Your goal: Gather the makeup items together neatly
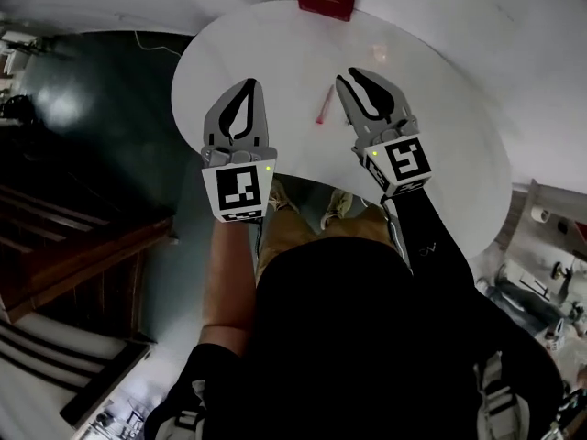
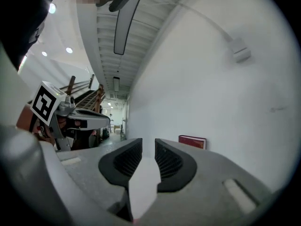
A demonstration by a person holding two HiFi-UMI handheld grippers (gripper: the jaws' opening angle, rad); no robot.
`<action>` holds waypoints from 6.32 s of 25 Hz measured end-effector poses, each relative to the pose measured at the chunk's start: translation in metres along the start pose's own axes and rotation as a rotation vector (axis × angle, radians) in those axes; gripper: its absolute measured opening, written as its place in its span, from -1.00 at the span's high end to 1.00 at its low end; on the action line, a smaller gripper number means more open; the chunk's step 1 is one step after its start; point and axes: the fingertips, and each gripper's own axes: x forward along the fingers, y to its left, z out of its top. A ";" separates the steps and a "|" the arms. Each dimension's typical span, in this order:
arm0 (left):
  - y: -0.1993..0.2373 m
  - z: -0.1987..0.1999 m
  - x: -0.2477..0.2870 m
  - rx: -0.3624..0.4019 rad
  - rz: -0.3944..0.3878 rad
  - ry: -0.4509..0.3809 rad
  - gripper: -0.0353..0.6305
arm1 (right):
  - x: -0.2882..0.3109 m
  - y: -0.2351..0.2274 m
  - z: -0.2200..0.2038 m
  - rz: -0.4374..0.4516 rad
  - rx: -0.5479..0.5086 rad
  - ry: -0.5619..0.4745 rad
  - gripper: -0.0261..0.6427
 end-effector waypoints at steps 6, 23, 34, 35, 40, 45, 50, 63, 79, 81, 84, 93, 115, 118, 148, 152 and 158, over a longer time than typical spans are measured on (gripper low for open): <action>0.060 -0.012 -0.046 0.017 0.164 0.031 0.88 | 0.051 0.074 -0.002 0.216 -0.011 0.008 0.68; 0.117 -0.045 -0.075 0.002 0.189 0.055 0.88 | 0.118 0.176 -0.121 0.475 -0.064 0.418 0.68; 0.146 -0.063 -0.097 0.056 0.198 0.085 0.88 | 0.120 0.216 -0.254 0.596 -0.299 0.808 0.68; 0.149 -0.064 -0.098 0.055 0.201 0.087 0.88 | 0.118 0.214 -0.264 0.586 -0.324 0.843 0.68; 0.149 -0.066 -0.099 0.059 0.187 0.106 0.87 | 0.112 0.209 -0.281 0.587 -0.317 0.892 0.91; 0.140 -0.070 -0.095 -0.003 0.193 0.118 0.88 | 0.118 0.194 -0.256 0.523 -0.272 0.815 0.91; 0.118 -0.067 -0.080 -0.037 0.165 0.116 0.88 | 0.121 0.166 -0.199 0.396 -0.171 0.656 0.91; 0.050 -0.015 -0.038 0.005 0.076 0.025 0.88 | 0.080 0.112 -0.029 0.264 -0.116 0.189 0.91; -0.120 0.044 0.059 -0.008 -0.395 -0.158 0.88 | -0.070 -0.061 -0.013 -0.298 -0.084 0.194 0.91; -0.142 0.062 0.066 -0.016 -0.470 -0.226 0.88 | -0.088 -0.072 -0.010 -0.366 -0.079 0.194 0.91; -0.163 0.075 0.076 -0.016 -0.557 -0.266 0.88 | -0.105 -0.081 -0.010 -0.443 -0.066 0.204 0.91; -0.163 0.061 0.085 0.046 -0.635 -0.177 0.87 | -0.105 -0.079 -0.025 -0.545 0.005 0.272 0.91; -0.119 0.000 0.105 0.033 -0.646 -0.099 0.88 | -0.074 -0.064 -0.268 -0.513 0.433 0.889 0.91; -0.119 0.000 0.106 0.027 -0.649 -0.099 0.87 | -0.073 -0.059 -0.275 -0.494 0.469 0.906 0.88; -0.086 0.080 0.074 -0.081 -0.765 -0.333 0.88 | -0.066 -0.057 0.008 -0.711 0.050 0.181 0.76; -0.083 0.078 0.069 -0.082 -0.769 -0.329 0.87 | -0.061 -0.049 0.005 -0.701 0.056 0.194 0.76; -0.081 0.086 0.076 -0.094 -0.729 -0.336 0.88 | -0.050 -0.063 -0.008 -0.657 0.065 0.253 0.76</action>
